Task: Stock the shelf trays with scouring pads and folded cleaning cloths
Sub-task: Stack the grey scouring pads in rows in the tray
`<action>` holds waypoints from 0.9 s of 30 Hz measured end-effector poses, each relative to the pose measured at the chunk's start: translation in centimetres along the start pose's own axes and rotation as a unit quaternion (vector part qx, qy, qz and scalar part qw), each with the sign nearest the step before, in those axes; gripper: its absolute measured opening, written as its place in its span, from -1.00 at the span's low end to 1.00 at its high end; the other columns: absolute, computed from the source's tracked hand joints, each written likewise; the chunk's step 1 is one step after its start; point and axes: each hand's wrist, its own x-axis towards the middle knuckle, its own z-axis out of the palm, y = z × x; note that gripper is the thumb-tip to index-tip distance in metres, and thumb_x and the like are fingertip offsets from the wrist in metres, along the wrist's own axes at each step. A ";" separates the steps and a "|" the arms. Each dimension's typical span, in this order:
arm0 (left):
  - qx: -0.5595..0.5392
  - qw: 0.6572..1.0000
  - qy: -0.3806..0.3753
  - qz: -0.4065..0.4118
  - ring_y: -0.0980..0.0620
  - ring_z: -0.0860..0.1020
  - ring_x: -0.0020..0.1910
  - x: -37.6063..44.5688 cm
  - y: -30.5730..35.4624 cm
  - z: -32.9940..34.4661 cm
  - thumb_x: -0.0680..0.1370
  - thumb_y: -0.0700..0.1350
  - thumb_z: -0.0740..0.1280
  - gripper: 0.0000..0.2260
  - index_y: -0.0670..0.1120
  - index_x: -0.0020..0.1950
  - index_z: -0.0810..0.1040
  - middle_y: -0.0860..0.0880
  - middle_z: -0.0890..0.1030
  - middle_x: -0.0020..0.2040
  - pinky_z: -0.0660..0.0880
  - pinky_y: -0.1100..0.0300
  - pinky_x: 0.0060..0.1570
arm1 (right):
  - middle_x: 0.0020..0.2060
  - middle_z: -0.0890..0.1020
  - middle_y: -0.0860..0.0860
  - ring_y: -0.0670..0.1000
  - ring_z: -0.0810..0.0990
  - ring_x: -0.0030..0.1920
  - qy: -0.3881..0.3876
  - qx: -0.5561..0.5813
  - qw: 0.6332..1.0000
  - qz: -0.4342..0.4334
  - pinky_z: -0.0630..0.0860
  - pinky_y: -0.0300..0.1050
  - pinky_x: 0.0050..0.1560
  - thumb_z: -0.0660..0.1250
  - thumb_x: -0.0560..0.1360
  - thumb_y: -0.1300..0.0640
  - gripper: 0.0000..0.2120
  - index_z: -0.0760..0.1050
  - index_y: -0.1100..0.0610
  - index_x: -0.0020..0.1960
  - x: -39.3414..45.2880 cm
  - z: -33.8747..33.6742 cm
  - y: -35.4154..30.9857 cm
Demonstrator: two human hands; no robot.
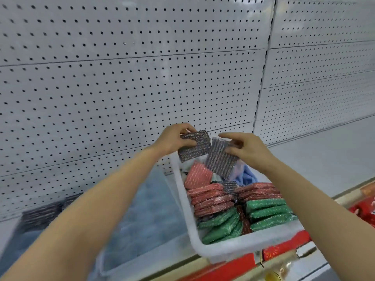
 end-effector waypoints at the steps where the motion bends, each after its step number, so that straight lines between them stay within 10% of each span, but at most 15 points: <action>1: -0.007 1.000 0.005 -0.007 0.02 0.55 0.15 -1.4 -0.4 -1.8 0.43 -0.08 0.53 -0.73 0.07 0.09 0.59 -0.03 0.62 0.09 0.45 0.21 0.02 | -0.13 0.57 0.03 0.03 0.53 -0.06 -0.008 0.024 1.000 -0.006 0.52 0.00 0.09 0.44 0.45 0.25 -0.56 0.55 -0.10 0.25 0.0 1.0 -1.0; 9: 0.054 0.992 0.044 -0.106 0.06 0.50 0.14 -14.1 -7.6 -14.8 0.44 -0.04 0.52 -0.65 0.16 0.19 0.57 0.02 0.56 0.13 0.46 0.14 0.06 | -0.10 0.42 0.04 0.06 0.47 -0.14 -0.131 0.154 0.978 -0.048 0.60 0.11 0.08 0.24 0.51 0.46 -0.33 0.38 -0.22 0.38 0.0 12.7 -10.4; 14: 0.128 0.978 0.053 -0.157 0.13 0.48 0.12 -23.1 -14.4 -20.9 0.47 -0.06 0.49 -0.57 0.14 0.33 0.53 0.07 0.57 0.13 0.37 0.25 0.11 | -0.13 0.45 0.01 -0.02 0.48 -0.18 -0.142 0.204 0.967 -0.056 0.56 -0.25 -0.12 0.27 0.49 0.45 -0.45 0.49 -0.08 0.31 -0.8 20.6 -15.2; 22: 0.146 0.967 0.029 -0.208 0.03 0.53 0.24 -29.5 -24.8 -19.7 0.48 -0.14 0.48 -0.57 0.07 0.33 0.55 0.03 0.60 0.27 0.42 0.18 0.25 | -0.04 0.54 0.19 0.11 0.52 -0.19 -0.120 0.232 0.965 -0.014 0.55 0.27 -0.08 0.30 0.45 0.45 -0.68 0.47 0.08 0.05 -2.0 30.0 -17.1; 27: 0.274 0.944 -0.031 -0.183 -0.04 0.47 0.22 -29.9 -28.9 -16.6 0.52 -0.03 0.43 -0.54 0.20 0.39 0.46 0.02 0.57 0.25 0.44 0.05 0.16 | 0.10 0.56 -0.03 0.03 0.57 -0.07 -0.152 0.181 0.970 -0.058 0.55 0.12 0.09 0.25 0.44 0.45 -0.41 0.50 -0.13 0.27 -2.2 33.5 -16.8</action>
